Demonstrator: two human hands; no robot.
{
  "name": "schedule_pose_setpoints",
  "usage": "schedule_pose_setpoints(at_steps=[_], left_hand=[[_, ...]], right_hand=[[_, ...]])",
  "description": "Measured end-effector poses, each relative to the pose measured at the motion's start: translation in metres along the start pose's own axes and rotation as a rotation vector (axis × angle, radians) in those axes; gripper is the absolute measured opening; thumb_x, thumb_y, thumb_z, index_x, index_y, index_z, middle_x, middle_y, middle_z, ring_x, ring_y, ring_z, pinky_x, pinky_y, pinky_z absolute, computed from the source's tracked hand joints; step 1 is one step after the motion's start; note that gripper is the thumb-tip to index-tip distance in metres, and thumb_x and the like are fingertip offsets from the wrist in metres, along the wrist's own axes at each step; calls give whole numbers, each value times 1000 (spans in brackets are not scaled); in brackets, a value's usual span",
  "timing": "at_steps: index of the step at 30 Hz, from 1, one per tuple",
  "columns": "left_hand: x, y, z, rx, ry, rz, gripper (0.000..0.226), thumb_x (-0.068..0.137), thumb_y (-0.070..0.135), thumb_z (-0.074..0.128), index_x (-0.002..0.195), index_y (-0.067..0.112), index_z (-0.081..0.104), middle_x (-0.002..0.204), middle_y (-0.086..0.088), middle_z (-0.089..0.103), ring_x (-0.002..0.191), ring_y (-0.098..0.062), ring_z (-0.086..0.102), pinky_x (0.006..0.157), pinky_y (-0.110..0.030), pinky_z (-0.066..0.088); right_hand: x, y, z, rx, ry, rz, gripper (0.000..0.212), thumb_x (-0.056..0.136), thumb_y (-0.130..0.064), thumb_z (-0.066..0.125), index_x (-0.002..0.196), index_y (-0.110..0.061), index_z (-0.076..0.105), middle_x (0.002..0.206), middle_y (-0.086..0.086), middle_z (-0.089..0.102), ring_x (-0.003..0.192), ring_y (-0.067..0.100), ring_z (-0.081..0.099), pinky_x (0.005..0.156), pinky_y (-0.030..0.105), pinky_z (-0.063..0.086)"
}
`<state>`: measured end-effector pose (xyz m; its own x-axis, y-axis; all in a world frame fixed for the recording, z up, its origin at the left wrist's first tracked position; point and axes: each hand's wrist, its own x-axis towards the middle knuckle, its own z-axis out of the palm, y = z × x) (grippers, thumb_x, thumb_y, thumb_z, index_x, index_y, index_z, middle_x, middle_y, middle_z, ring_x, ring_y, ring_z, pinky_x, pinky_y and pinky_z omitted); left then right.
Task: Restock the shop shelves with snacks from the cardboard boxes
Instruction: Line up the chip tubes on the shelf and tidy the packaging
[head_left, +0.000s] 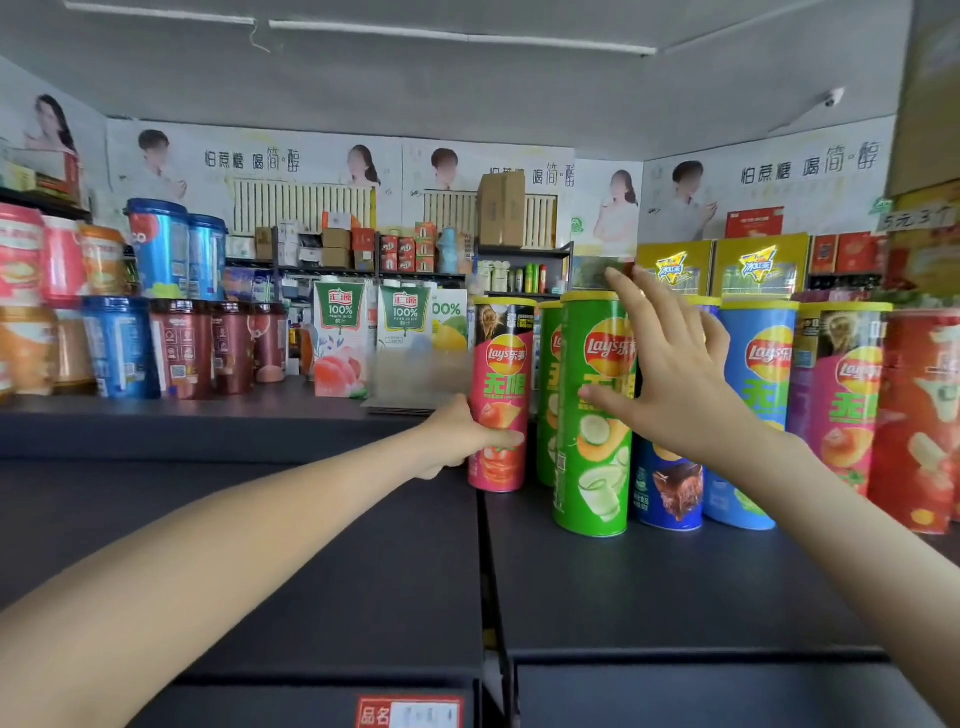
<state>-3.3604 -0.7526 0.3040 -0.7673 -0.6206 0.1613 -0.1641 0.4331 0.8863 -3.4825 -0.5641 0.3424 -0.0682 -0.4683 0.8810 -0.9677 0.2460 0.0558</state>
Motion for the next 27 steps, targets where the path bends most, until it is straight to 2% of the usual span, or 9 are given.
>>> schedule_pose_setpoints(at_steps=[3, 6, 8, 10, 14, 18, 22, 25, 27], left_hand=[[-18, 8, -1, 54, 75, -38, 36, 82, 19, 75, 106, 19, 48, 106, 1, 56, 101, -15, 52, 86, -31, 41], [-53, 18, -7, 115, 164, -115, 76, 83, 22, 75, 143, 7, 30, 136, -10, 46, 123, -24, 46, 98, -35, 43], [-86, 22, -12, 116, 222, -106, 74, 86, 22, 71, 146, 6, 30, 141, -11, 44, 127, -25, 46, 101, -35, 43], [-129, 21, -14, 72, 304, -68, 63, 87, 23, 70, 141, 10, 41, 128, -10, 55, 116, -23, 56, 95, -35, 48], [-234, -5, -3, -12, 555, 41, 30, 84, 23, 71, 111, 22, 60, 102, 3, 66, 100, -14, 63, 93, -39, 52], [-355, -49, 18, -86, 807, 80, 22, 81, 19, 70, 100, 26, 61, 95, 3, 68, 93, -13, 65, 88, -34, 53], [-468, -118, 31, -173, 892, -228, 20, 89, 8, 63, 106, 16, 56, 84, 5, 63, 76, -14, 61, 70, -21, 52], [-547, -183, 26, -197, 986, -472, 23, 82, 23, 69, 102, 21, 58, 99, -3, 66, 90, -23, 65, 85, -40, 53], [-599, -221, 17, -243, 1044, -655, 20, 86, 21, 66, 104, 22, 58, 103, -7, 66, 95, -24, 65, 87, -42, 52]], right_hand=[[-13, -12, -8, 57, 16, 24, 96, 77, -35, 77, 152, -23, 19, 157, 3, 21, 140, 24, 22, 110, 49, 17], [-30, -33, -12, 149, -6, 43, 84, 79, -30, 73, 149, -19, 28, 151, 7, 29, 135, 27, 27, 107, 49, 23], [-41, -53, -15, 231, 4, 15, 73, 80, -36, 65, 143, -14, 38, 142, 10, 40, 129, 32, 36, 104, 48, 29], [-55, -80, -19, 388, -14, 16, 63, 82, -30, 66, 137, -8, 45, 133, 13, 47, 123, 33, 41, 102, 41, 31], [-95, -153, -34, 652, -40, -83, 50, 80, -23, 61, 125, -2, 53, 117, 15, 55, 111, 34, 50, 89, 20, 29], [-150, -241, -52, 942, -134, -158, 42, 83, -21, 58, 122, -6, 56, 110, -3, 51, 109, 22, 52, 89, 17, 31], [-223, -337, -56, 1148, -292, -225, 37, 83, -16, 61, 119, -7, 58, 107, -4, 53, 105, 24, 57, 89, 20, 36], [-280, -410, -45, 1254, -605, -225, 37, 88, -18, 63, 124, -12, 56, 116, -6, 54, 114, 20, 55, 96, 27, 40], [-311, -456, -39, 1260, -815, -214, 37, 91, -20, 63, 127, -16, 54, 118, -5, 52, 113, 16, 52, 94, 26, 40]])
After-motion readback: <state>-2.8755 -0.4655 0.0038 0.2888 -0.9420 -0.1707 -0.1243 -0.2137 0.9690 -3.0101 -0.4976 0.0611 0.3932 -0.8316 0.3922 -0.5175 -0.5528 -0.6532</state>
